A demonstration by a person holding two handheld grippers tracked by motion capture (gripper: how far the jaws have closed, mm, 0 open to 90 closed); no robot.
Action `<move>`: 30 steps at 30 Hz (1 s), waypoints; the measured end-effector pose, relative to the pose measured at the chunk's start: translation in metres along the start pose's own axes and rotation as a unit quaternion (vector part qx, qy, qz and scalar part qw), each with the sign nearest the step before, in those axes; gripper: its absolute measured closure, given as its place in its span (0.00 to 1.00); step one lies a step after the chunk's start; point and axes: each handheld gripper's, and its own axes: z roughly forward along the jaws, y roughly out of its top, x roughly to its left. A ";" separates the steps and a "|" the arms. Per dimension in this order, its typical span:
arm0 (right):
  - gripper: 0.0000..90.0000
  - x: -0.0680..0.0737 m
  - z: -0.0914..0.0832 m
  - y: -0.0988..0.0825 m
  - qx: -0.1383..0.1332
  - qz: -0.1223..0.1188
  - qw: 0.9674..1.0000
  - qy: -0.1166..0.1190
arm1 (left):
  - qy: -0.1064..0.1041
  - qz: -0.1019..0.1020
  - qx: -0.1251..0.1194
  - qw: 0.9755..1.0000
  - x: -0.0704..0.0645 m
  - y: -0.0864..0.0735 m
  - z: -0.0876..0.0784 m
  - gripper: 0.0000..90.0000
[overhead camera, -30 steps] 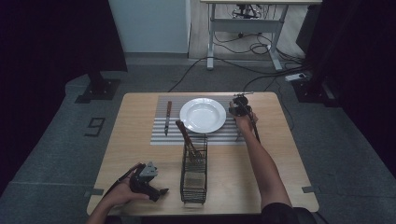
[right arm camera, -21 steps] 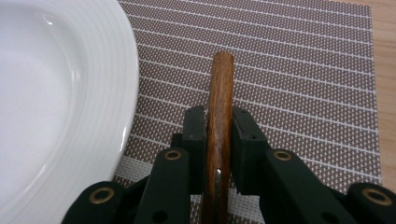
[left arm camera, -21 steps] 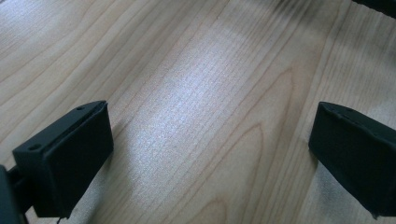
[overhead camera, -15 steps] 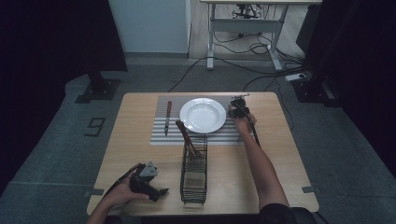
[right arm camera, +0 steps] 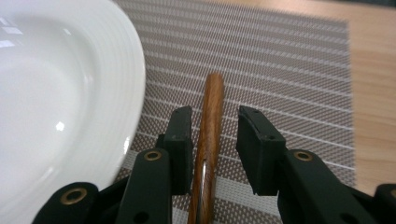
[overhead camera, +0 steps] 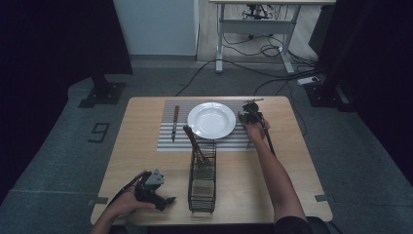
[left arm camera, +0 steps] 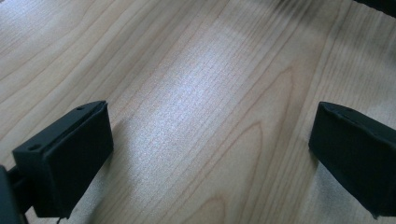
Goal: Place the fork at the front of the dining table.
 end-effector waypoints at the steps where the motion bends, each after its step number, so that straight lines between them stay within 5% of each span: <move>1: 0.73 0.000 -0.003 0.000 -0.006 0.003 1.000 0.001 | 0.000 0.000 0.000 1.000 0.000 0.000 0.000 0.00; 11: 0.72 0.001 -0.029 -0.018 0.002 -0.016 1.000 0.004 | 0.001 -0.001 0.000 1.000 0.000 0.000 0.000 0.00; 18: 0.75 0.001 -0.027 -0.030 0.020 -0.024 1.000 0.007 | 0.001 -0.002 0.000 1.000 0.000 0.000 0.000 0.00; 22: 0.86 0.002 -0.025 -0.033 0.019 -0.021 1.000 0.010 | 0.001 -0.001 0.000 1.000 0.000 0.000 0.000 0.00; 30: 0.89 -0.003 -0.016 -0.022 0.021 -0.016 1.000 -0.018 | 0.001 -0.001 0.000 1.000 0.000 0.000 0.000 0.00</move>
